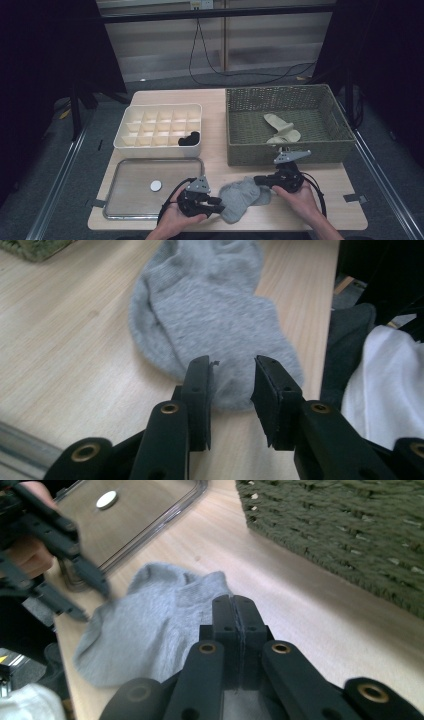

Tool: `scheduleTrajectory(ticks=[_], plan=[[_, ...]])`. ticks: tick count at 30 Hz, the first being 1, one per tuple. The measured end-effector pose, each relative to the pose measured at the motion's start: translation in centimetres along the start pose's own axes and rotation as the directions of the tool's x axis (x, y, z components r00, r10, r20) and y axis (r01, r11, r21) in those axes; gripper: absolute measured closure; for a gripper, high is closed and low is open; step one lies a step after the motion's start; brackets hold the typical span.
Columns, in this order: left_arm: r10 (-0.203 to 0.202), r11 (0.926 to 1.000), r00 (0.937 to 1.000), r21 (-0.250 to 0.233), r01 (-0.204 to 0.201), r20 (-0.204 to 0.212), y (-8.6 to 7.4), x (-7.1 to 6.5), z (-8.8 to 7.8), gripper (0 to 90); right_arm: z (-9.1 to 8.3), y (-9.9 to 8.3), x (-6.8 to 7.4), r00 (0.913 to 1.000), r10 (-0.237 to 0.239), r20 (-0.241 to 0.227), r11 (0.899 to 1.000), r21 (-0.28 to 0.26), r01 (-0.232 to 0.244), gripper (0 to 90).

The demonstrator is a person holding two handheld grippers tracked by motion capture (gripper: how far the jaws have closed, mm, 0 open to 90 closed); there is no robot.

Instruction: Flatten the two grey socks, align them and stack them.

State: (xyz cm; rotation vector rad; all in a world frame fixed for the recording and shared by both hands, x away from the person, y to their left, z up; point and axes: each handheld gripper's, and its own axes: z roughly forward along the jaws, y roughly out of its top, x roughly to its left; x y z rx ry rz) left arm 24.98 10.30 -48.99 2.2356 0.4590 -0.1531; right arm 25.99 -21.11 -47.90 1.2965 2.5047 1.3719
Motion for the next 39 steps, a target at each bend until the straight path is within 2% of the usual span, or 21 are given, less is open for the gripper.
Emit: scheduleTrajectory(ticks=[3,6,9,10,11,13,14,16,17,18,19,21,23,25,28,33,39], plan=[[-0.009,0.9998,0.9999,0.017,0.009,-0.005,-0.1,0.1,-0.1,65.6,-0.4,-0.6,0.2,1.0,0.004,0.002,1.0,0.014,-0.004,89.9],[-0.003,0.9988,0.9998,0.05,0.004,-0.018,0.0,0.1,0.2,59.5,-0.7,-1.2,0.4,0.9997,0.019,0.012,0.999,0.029,-0.02,89.7],[-0.011,0.9987,0.9998,0.049,0.011,-0.019,0.0,0.1,0.5,59.2,-0.8,-1.6,0.5,0.9996,0.025,0.015,0.999,0.035,-0.026,89.0],[0.005,0.9978,0.9997,0.066,-0.003,-0.022,0.0,0.1,0.5,60.2,-0.9,-1.7,0.6,0.9997,0.022,0.013,0.999,0.038,-0.023,88.1],[-0.006,0.9987,0.9998,0.051,0.007,-0.017,-0.1,0.1,0.7,62.1,-0.9,-1.8,0.6,0.9996,0.024,0.013,0.999,0.04,-0.024,86.3],[0.008,0.9973,0.9998,0.073,-0.007,-0.016,0.0,0.1,0.7,65.4,-0.8,-2.1,0.6,0.9997,0.022,0.004,0.998,0.051,-0.022,81.9],[0.01,0.9976,0.9999,0.069,-0.009,-0.009,0.0,0.1,0.8,66.2,-0.7,-2.2,0.6,0.9997,0.024,0.001,0.998,0.057,-0.024,79.8],[0.005,0.9975,1.0,0.071,-0.004,-0.006,0.0,0.2,0.8,68.4,-0.4,-2.2,0.5,0.9998,0.021,-0.005,0.998,0.064,-0.021,76.2],[-0.008,0.9977,0.9997,0.067,0.009,-0.022,0.1,0.2,0.9,69.2,-0.3,-2.1,0.5,0.9998,0.02,-0.004,0.998,0.064,-0.019,75.1],[-0.007,0.9981,1.0,0.062,0.008,-0.004,0.1,0.3,0.9,70.0,-0.1,-2.0,0.4,0.9997,0.024,-0.009,0.998,0.066,-0.023,73.7],[-0.011,0.998,0.9999,0.062,0.012,-0.012,0.1,0.3,1.0,71.4,0.0,-2.0,0.3,0.9997,0.02,-0.012,0.998,0.067,-0.019,72.7],[0.003,0.9974,0.9998,0.072,-0.002,-0.018,0.2,0.4,1.0,74.2,0.4,-1.9,0.3,0.9999,0.011,-0.014,0.997,0.077,-0.01,71.9],[0.014,0.9969,0.9997,0.077,-0.013,-0.019,0.2,0.4,1.0,77.2,0.7,-1.9,0.3,0.9999,0.003,-0.01,0.996,0.09,-0.002,74.3],[-0.005,0.9979,0.9999,0.065,0.006,-0.015,0.2,0.5,1.2,81.6,1.0,-1.8,0.4,1.0,-0.002,-0.001,0.995,0.099,0.002,78.9],[-0.005,0.9974,0.9999,0.072,0.006,-0.009,0.2,0.5,1.1,88.2,1.0,-1.6,0.7,0.9995,-0.018,0.026,0.994,0.105,0.015,85.8],[-0.009,0.9986,1.0,0.053,0.009,0.0,0.2,0.5,0.7,89.0,0.5,-1.4,0.8,0.9995,-0.01,0.031,0.997,0.073,0.008,88.2],[-0.016,0.9998,0.9998,-0.009,0.016,0.01,0.3,0.5,-0.4,89.2,-0.7,-0.9,1.1,0.9999,0.005,0.01,1.0,0.017,-0.005,88.3]])
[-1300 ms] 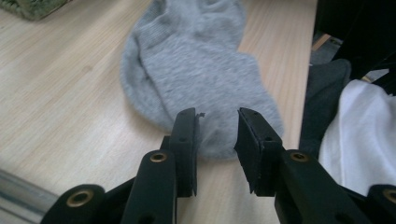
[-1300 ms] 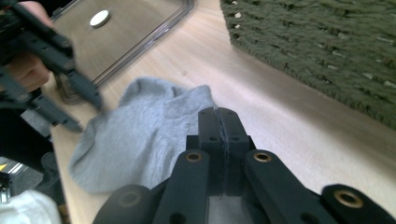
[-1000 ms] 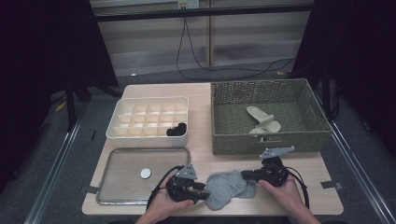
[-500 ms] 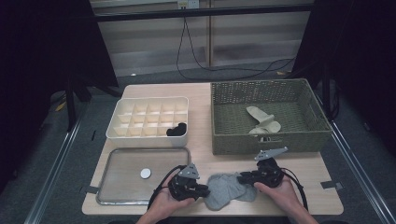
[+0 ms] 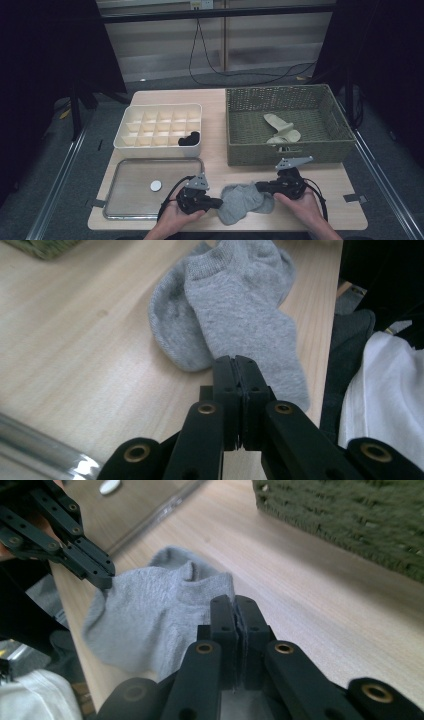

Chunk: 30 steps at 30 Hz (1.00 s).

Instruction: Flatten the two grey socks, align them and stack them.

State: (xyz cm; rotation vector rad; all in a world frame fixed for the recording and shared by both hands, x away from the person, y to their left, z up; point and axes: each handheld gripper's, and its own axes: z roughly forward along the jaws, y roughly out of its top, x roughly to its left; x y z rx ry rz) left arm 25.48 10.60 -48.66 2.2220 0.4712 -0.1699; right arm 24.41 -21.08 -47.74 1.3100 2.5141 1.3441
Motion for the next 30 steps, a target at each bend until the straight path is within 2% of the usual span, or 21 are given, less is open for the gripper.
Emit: scheduleTrajectory(ticks=[6,7,9,12,18,20,23,25,26,28,30], plan=[[0.002,0.9997,1.0,-0.026,-0.002,-0.005,0.9,0.4,-1.2,89.2,-0.8,0.2,0.5,0.9999,0.011,-0.012,1.0,-0.024,-0.011,88.6],[0.013,0.9996,0.9998,-0.025,-0.013,-0.013,1.1,0.5,-1.4,89.2,-0.9,0.2,0.6,0.9998,0.015,-0.014,1.0,-0.023,-0.015,88.6],[0.018,0.9994,0.9998,-0.031,-0.019,-0.004,1.7,0.7,-1.6,89.2,-1.2,0.1,0.8,0.9997,0.023,-0.004,0.999,-0.039,-0.024,88.8],[0.034,0.9992,0.9994,-0.02,-0.034,-0.013,2.7,0.9,-1.6,89.3,-1.7,0.0,0.7,0.9992,0.037,0.016,0.998,-0.045,-0.036,89.0],[0.03,0.9992,0.9995,-0.026,-0.03,-0.002,4.3,1.8,-1.2,89.4,-2.9,-1.2,0.6,0.9958,0.087,0.026,0.995,-0.06,-0.086,89.1],[0.049,0.9988,0.9987,0.001,-0.049,-0.011,4.9,1.8,-0.6,89.5,-3.2,-1.6,0.6,0.9946,0.099,0.032,0.993,-0.068,-0.097,89.1],[0.053,0.9985,0.9986,-0.016,-0.053,-0.007,5.6,1.9,0.0,89.5,-3.3,-1.9,0.4,0.9921,0.116,0.047,0.991,-0.065,-0.113,89.0],[0.041,0.9991,0.9991,-0.006,-0.042,-0.012,5.8,2.4,0.1,89.5,-3.3,-2.4,0.2,0.9903,0.126,0.057,0.99,-0.063,-0.123,89.0],[0.032,0.9994,0.9995,-0.016,-0.032,-0.004,5.7,2.7,0.3,89.5,-3.3,-2.6,0.1,0.9901,0.13,0.054,0.99,-0.058,-0.127,89.0],[0.026,0.9996,0.9996,-0.006,-0.026,-0.006,5.6,3.1,0.6,89.5,-3.1,-2.9,-0.1,0.9872,0.153,0.047,0.987,-0.061,-0.15,88.9],[0.024,0.9997,0.9996,0.005,-0.024,-0.017,5.3,3.2,1.2,89.5,-2.8,-3.1,-0.1,0.9884,0.141,0.056,0.989,-0.047,-0.138,88.9]])
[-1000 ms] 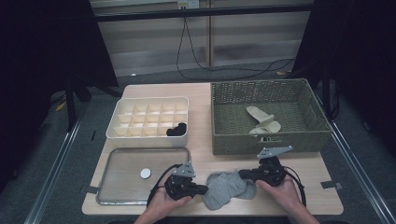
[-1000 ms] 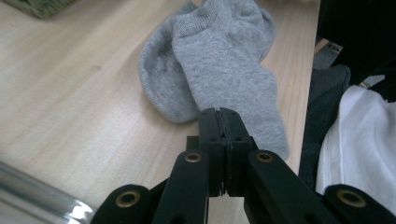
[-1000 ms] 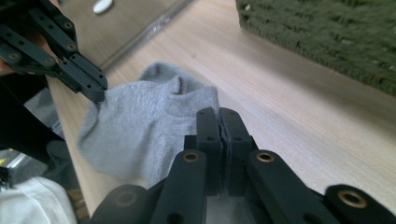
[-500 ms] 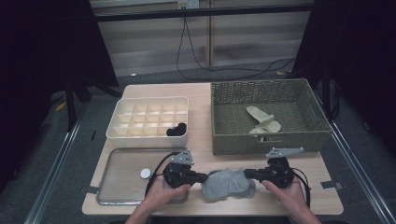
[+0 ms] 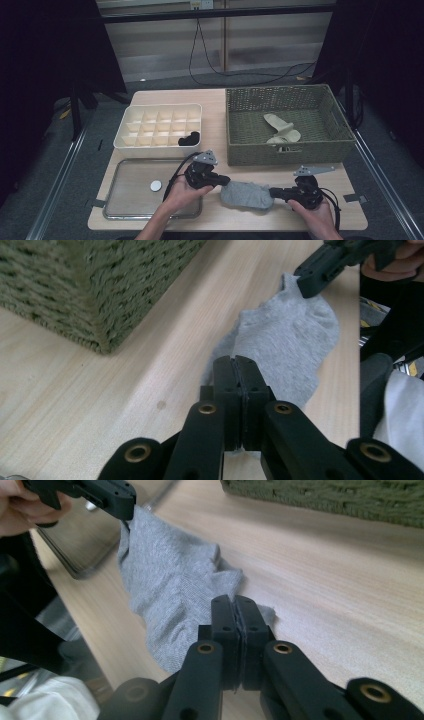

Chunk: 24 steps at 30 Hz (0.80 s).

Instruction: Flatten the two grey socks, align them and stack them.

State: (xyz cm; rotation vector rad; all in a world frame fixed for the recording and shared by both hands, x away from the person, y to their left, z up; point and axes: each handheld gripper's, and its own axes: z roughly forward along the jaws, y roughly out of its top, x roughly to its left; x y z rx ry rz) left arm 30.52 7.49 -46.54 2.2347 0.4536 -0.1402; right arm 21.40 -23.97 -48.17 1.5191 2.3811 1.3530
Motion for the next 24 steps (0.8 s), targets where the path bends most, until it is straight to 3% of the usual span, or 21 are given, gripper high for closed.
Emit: scheduleTrajectory(ticks=[2,3,5,9,13,15,20,24], plan=[[0.007,0.9997,1.0,0.023,-0.007,-0.001,-0.3,0.1,0.6,89.4,0.3,0.0,0.0,0.9999,-0.006,0.011,1.0,0.015,0.006,88.8],[0.004,0.9994,0.9997,0.034,-0.003,-0.025,-0.4,0.1,0.9,89.3,0.5,0.0,0.0,0.9999,-0.009,0.013,1.0,0.019,0.008,88.8],[-0.013,0.9998,0.9999,0.015,0.013,-0.003,-0.6,0.4,1.0,89.0,0.7,0.0,-0.3,0.9997,-0.012,0.021,0.999,0.032,0.011,88.7],[-0.021,0.9996,0.9996,0.02,0.021,-0.019,-1.0,0.3,0.8,86.2,1.2,0.2,-0.7,0.999,-0.015,0.041,0.999,0.051,0.013,88.6],[-0.062,0.9978,0.9978,-0.026,0.061,-0.024,-1.8,0.1,-0.7,71.2,1.7,0.4,-1.2,0.9978,-0.019,0.064,0.998,0.064,0.015,88.5],[-0.072,0.996,0.9974,-0.054,0.071,-0.007,-2.3,0.0,-1.3,71.9,1.7,0.4,-1.4,0.9977,-0.017,0.065,0.998,0.066,0.013,88.1],[-0.033,0.9991,0.9994,-0.027,0.033,0.006,-2.8,-1.5,-1.4,75.8,1.4,0.4,-1.2,0.9975,-0.03,0.063,0.998,0.056,0.027,82.2],[-0.046,0.9989,0.999,0.007,0.045,0.004,-2.9,-1.3,-0.1,73.3,1.4,0.5,-1.3,0.9981,-0.039,0.049,0.999,0.036,0.037,76.0]])
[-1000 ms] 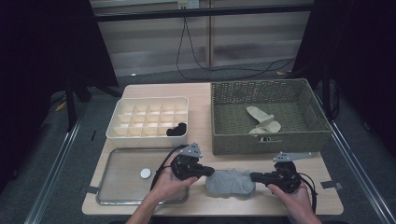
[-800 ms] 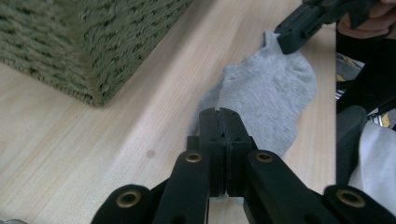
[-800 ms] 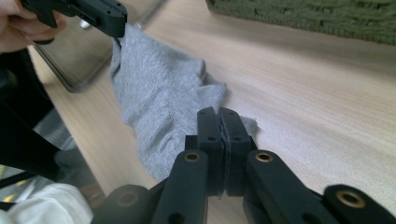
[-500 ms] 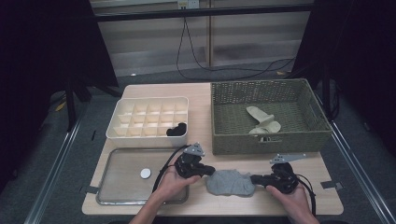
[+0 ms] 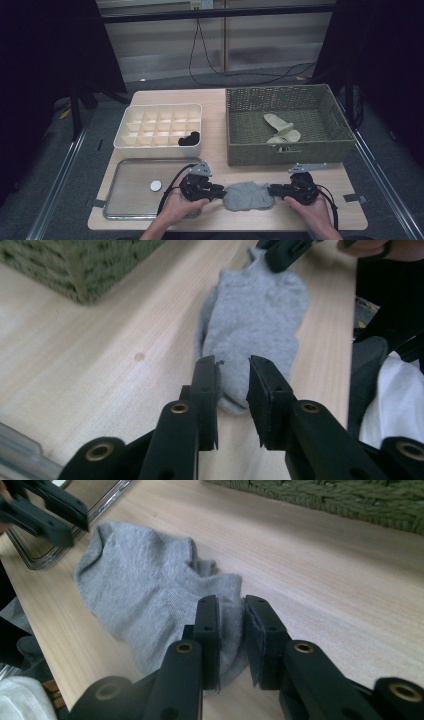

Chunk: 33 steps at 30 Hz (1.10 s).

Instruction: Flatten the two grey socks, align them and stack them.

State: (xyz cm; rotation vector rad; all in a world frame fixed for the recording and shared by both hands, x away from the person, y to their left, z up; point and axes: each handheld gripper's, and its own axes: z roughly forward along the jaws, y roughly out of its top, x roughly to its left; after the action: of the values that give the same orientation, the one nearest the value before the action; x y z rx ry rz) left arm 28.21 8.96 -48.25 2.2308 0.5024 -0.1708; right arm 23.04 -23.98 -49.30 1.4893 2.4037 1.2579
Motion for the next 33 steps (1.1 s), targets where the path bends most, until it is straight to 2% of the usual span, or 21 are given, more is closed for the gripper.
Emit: scheduleTrajectory(ticks=[2,8,11,13,15,16,19,23,26,29,31,33], plan=[[0.0,0.9999,1.0,0.015,0.0,0.005,-0.1,0.0,0.4,71.7,0.0,0.1,0.0,1.0,-0.005,-0.004,1.0,-0.003,0.005,73.5],[-0.003,0.9999,0.9999,0.01,0.003,0.016,0.1,-0.3,0.8,68.9,0.3,0.5,-0.2,0.9999,-0.008,-0.012,1.0,-0.017,0.008,70.5],[0.03,0.9995,0.9994,0.007,-0.03,0.019,0.4,-1.5,0.6,67.0,0.5,0.7,-0.1,0.9999,-0.011,-0.01,1.0,-0.007,0.011,74.4],[0.033,0.9995,0.999,0.001,-0.033,0.03,0.5,-1.7,0.9,67.2,0.6,0.6,0.0,0.9998,-0.019,0.002,1.0,0.004,0.019,77.4],[0.036,0.9993,0.9988,0.012,-0.036,0.033,0.3,-1.4,1.4,69.1,0.6,0.6,0.0,0.9998,-0.019,0.002,1.0,0.005,0.019,79.8],[0.036,0.9987,0.9993,0.035,-0.036,0.014,0.3,-1.4,1.4,69.7,0.6,0.6,0.0,0.9999,-0.015,0.0,1.0,0.007,0.015,80.6],[0.019,0.9994,0.9996,0.028,-0.019,0.023,0.1,-1.2,1.6,68.2,0.5,0.6,0.0,0.9999,-0.011,0.001,1.0,0.008,0.011,83.7],[0.015,0.9988,0.9997,0.046,-0.016,0.017,0.0,-0.7,1.6,67.9,0.8,0.5,0.0,0.9999,-0.014,0.007,1.0,0.023,0.014,85.1],[0.029,0.9987,0.9996,0.042,-0.029,0.005,0.0,-0.9,1.7,70.4,0.9,0.5,0.0,0.9998,-0.017,0.012,0.999,0.029,0.016,85.6],[0.055,0.9962,0.9983,0.069,-0.054,-0.021,0.0,-1.0,1.7,78.7,1.0,0.4,0.1,0.9996,-0.017,0.02,0.999,0.029,0.017,86.2],[0.046,0.9968,0.9989,0.066,-0.045,-0.012,0.0,-0.9,1.8,87.6,1.0,0.4,0.1,0.9997,-0.011,0.023,0.999,0.032,0.01,86.7],[0.056,0.9959,0.9983,0.072,-0.055,-0.018,0.1,-1.2,2.0,89.5,0.9,0.4,0.1,0.9997,-0.01,0.02,0.999,0.03,0.01,87.0]])
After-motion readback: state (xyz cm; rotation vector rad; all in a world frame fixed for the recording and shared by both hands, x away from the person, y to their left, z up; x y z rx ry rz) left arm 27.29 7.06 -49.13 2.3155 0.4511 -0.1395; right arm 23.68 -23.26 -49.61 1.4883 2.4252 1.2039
